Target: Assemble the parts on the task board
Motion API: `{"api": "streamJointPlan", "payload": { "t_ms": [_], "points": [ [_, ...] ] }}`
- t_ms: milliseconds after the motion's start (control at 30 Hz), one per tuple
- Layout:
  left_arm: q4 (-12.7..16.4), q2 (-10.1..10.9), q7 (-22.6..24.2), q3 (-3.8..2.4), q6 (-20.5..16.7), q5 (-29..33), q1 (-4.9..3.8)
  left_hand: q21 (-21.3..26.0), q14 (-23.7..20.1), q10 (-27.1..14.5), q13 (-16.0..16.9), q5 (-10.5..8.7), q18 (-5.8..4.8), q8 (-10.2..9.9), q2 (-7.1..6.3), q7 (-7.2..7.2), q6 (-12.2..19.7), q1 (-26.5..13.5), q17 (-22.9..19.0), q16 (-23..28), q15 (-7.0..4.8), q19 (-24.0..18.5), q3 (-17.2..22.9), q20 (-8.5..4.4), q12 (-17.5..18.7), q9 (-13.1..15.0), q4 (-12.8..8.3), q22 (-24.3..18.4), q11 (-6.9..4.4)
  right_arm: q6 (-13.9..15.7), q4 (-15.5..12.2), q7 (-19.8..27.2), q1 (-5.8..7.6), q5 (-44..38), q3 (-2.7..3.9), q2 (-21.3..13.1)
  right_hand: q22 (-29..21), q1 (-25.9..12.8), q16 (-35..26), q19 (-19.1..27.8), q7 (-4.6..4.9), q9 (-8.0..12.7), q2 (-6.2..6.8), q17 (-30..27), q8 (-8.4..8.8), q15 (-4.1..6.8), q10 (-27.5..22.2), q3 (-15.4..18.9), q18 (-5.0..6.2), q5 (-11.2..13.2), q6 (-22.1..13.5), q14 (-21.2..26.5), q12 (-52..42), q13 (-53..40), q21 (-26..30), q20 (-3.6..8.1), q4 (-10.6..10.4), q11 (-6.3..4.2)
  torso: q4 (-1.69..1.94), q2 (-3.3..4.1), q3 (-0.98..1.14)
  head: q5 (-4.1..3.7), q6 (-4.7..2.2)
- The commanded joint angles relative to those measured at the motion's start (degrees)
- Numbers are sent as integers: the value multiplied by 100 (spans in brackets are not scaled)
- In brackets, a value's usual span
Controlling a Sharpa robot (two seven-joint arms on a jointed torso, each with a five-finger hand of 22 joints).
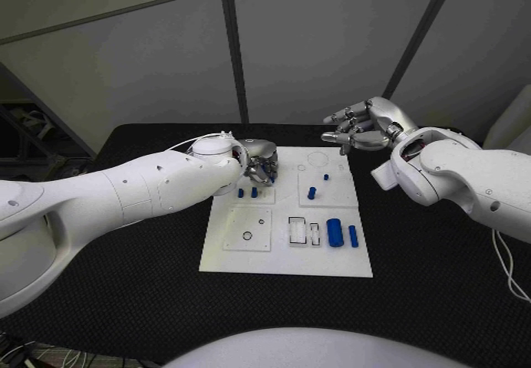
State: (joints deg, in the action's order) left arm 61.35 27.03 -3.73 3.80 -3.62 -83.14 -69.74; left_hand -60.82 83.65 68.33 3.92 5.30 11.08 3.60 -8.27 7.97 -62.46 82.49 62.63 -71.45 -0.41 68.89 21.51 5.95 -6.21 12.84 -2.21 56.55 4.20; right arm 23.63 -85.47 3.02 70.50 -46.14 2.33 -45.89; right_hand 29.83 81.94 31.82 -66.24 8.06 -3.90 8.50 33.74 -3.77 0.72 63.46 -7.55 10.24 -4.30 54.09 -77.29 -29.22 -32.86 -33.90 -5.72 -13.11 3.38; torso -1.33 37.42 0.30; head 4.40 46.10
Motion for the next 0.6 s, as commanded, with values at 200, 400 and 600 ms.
{"api": "streamJointPlan", "payload": {
  "t_ms": [200, 400, 600],
  "points": [
    [-32, -46, -62, 17, 275, -37, 29, -130, 82, 104, -7, -118, -320, 36, 155, -14, -129, 59, 22, -77, -13, 56, 181, -22, -59, -28, -92, 120, 1, -28, -28, 24, 12, 8, 4, -10, -10, -19, -24, -40, 0, 5, -8, 13, 4, -4, 18, -27, 24, -32, 12, -46, -22, 12, 34, 12, -10, 11, 7, -5, 2, -8, 1],
    [-10, -46, -47, 18, 263, -37, 38, -267, 98, 257, 10, -104, -337, 62, 209, -42, -275, 89, 34, -118, -44, 90, 356, -49, -120, -36, -218, 271, -43, -26, -33, 28, 12, 8, 4, -11, -10, -19, -24, -40, 0, 5, -8, 13, 4, -4, 18, -27, 24, -32, 12, -46, -22, 12, 34, 12, -10, 11, 3, -8, 4, -13, 0],
    [78, 14, 34, 16, 16, -37, 50, -312, 108, 287, 15, -91, -344, 66, 213, -50, -313, 72, 48, -136, -50, 110, 383, -57, -126, -37, -240, 321, -56, -17, -44, 47, 12, -6, 4, -13, -12, -20, -26, -44, 0, 5, -11, 15, 3, -3, 21, -29, 24, -33, 14, -49, -26, 14, 37, 13, -10, 10, 9, -5, -3, -41, -25]
  ]
}}
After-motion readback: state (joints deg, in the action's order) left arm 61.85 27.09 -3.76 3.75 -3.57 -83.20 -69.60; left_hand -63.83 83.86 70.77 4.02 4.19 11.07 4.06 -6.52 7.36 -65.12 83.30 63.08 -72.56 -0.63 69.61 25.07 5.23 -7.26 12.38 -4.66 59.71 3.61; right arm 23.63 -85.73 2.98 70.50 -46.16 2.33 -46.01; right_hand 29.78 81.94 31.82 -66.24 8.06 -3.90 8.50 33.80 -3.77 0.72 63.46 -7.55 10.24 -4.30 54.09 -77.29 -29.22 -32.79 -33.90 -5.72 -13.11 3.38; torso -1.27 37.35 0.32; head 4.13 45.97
